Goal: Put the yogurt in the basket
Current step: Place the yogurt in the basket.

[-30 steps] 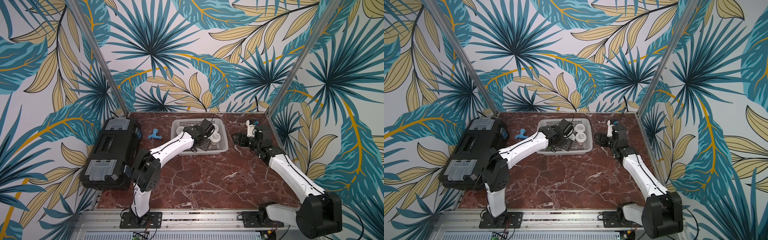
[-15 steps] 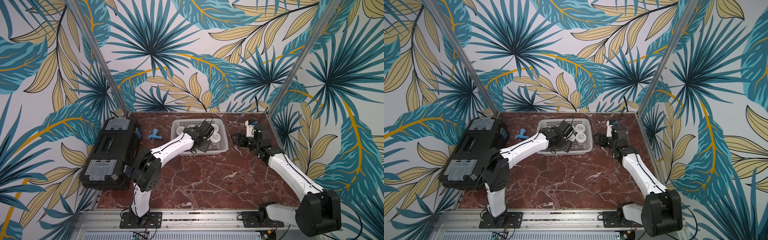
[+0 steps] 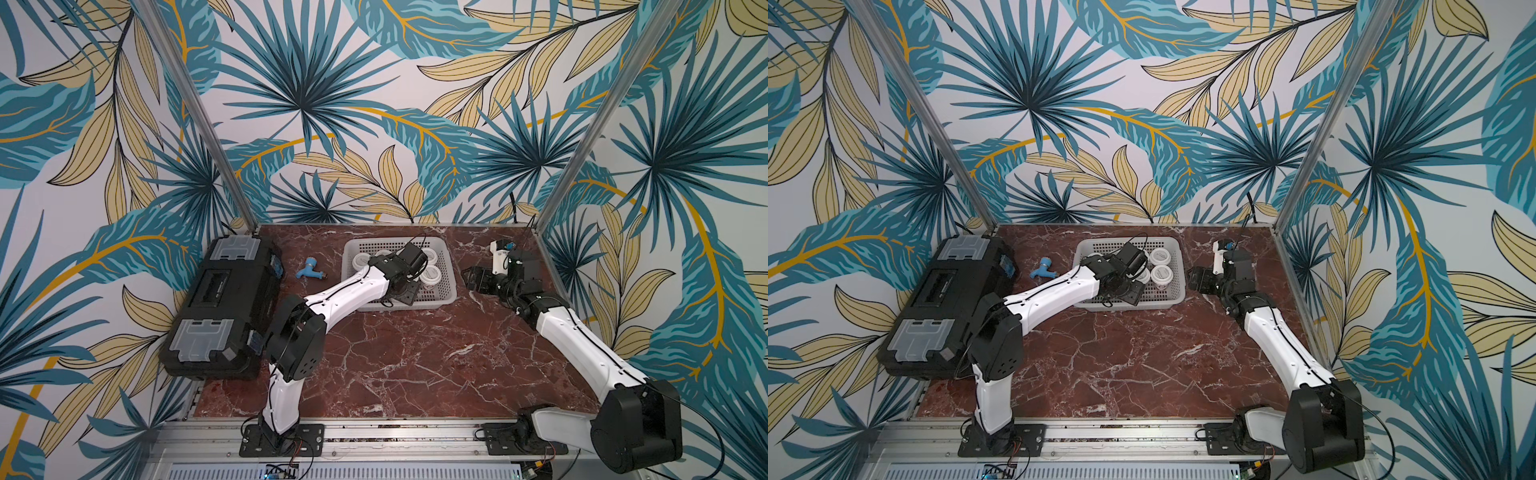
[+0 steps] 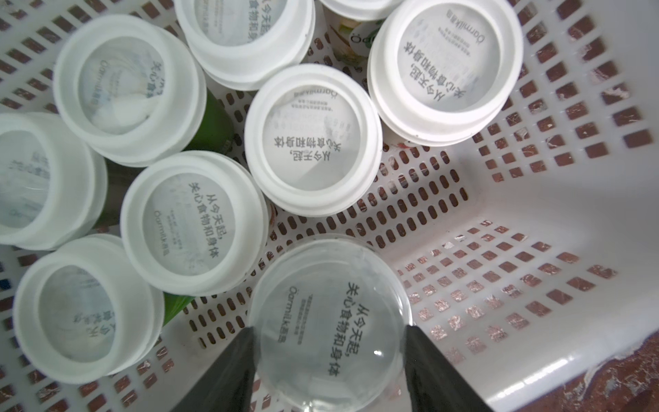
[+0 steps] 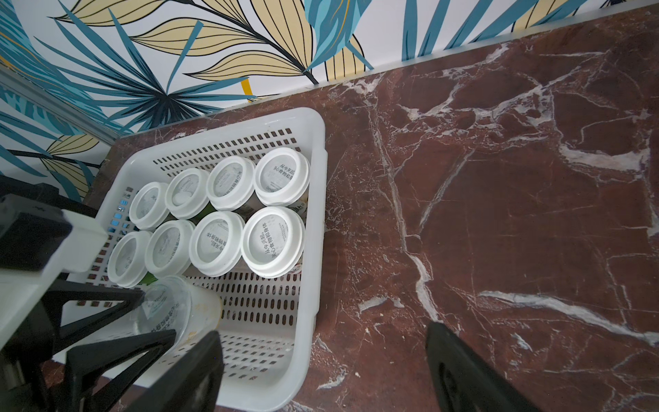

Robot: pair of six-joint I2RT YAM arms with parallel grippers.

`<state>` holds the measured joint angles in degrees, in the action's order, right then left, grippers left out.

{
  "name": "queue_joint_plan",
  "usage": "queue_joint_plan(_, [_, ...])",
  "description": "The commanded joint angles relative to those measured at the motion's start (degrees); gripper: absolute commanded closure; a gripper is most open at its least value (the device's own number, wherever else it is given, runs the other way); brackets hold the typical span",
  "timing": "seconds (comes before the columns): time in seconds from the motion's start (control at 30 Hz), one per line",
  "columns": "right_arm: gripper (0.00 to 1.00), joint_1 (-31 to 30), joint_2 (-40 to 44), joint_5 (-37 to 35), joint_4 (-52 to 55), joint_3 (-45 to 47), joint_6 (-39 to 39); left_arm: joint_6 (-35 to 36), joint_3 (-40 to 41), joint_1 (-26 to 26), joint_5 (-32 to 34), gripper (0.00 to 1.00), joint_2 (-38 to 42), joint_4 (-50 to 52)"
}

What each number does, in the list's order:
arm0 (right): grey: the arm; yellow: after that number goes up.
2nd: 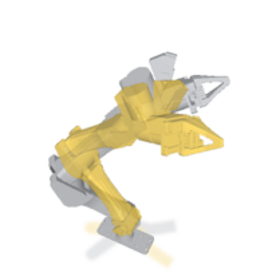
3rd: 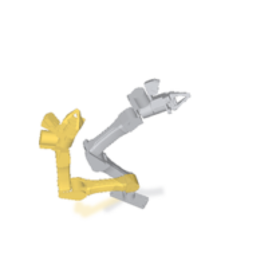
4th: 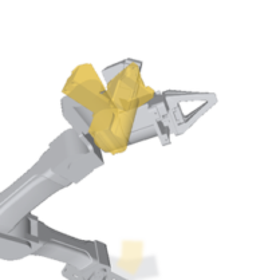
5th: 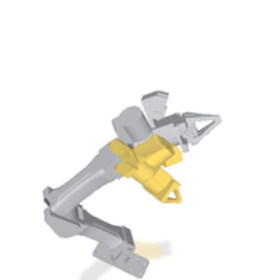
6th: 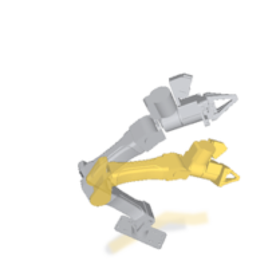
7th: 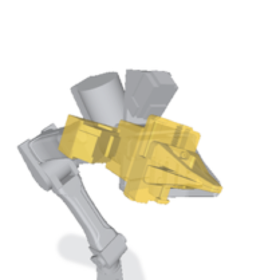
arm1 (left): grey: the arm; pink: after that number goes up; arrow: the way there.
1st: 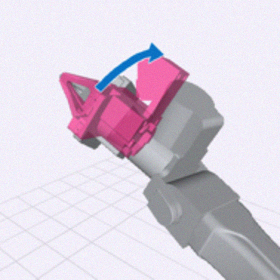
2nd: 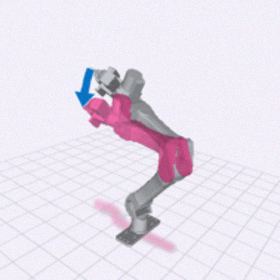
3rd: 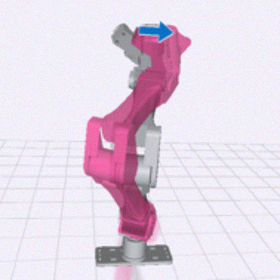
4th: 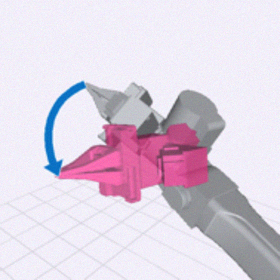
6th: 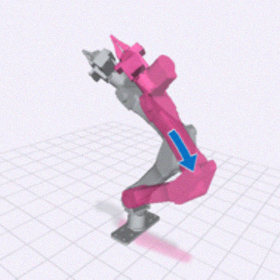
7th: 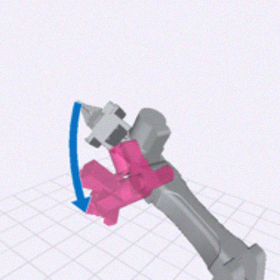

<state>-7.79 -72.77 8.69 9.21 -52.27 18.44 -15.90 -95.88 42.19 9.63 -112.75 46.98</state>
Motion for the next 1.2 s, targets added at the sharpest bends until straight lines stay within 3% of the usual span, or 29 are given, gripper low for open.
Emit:
queue_joint_plan(0.0, [0.09, 0.23, -0.35, 0.63, -0.98, 0.05, -0.60, 0.38, -0.97, -0.20, -0.85, 0.34, -0.72, 0.63])
queue_joint_plan(1.17, [0.09, 0.23, -0.62, 0.98, -0.95, 0.06, -0.69, 0.12, 1.69, -0.93, -0.60, 0.33, -3.89, -2.11])
